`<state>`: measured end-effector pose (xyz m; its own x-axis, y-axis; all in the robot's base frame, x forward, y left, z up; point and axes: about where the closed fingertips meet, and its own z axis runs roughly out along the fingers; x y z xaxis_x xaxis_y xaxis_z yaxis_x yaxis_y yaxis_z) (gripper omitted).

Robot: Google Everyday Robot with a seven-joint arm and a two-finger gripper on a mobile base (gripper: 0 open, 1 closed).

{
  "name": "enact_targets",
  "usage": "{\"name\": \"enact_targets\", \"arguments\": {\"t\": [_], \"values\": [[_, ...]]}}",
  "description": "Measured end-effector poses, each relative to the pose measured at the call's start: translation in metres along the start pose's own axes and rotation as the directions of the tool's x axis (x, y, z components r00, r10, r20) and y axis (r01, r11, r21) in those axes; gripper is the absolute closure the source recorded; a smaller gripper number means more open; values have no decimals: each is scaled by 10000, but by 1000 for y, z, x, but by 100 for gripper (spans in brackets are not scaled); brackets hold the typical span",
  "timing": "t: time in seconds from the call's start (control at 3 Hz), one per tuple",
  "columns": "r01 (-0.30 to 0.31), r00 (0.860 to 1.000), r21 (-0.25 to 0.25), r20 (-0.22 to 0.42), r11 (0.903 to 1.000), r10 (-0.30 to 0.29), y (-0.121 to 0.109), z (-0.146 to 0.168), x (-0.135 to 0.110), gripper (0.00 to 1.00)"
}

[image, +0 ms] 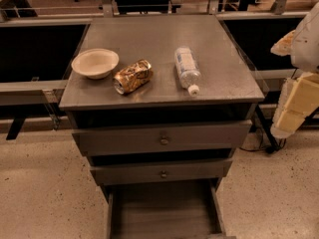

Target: Place orange can into bottom drawer

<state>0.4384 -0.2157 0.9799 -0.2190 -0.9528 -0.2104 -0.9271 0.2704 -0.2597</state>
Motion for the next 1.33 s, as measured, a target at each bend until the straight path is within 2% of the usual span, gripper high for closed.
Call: {"name": "enact_targets", "arguments": {"t": [0.33,0.67,1.0,1.33], "values": [[0,10000,0,0,10000,0,0,0,0,0],[864,9959,-105,-253,9962,-866,-5,3,-13,0],[3343,9411,54,-568,9425,-3334,-43,15,-74,0],[5575,8302,57,-86,8302,-5574,-58,39,-131,0]]}}
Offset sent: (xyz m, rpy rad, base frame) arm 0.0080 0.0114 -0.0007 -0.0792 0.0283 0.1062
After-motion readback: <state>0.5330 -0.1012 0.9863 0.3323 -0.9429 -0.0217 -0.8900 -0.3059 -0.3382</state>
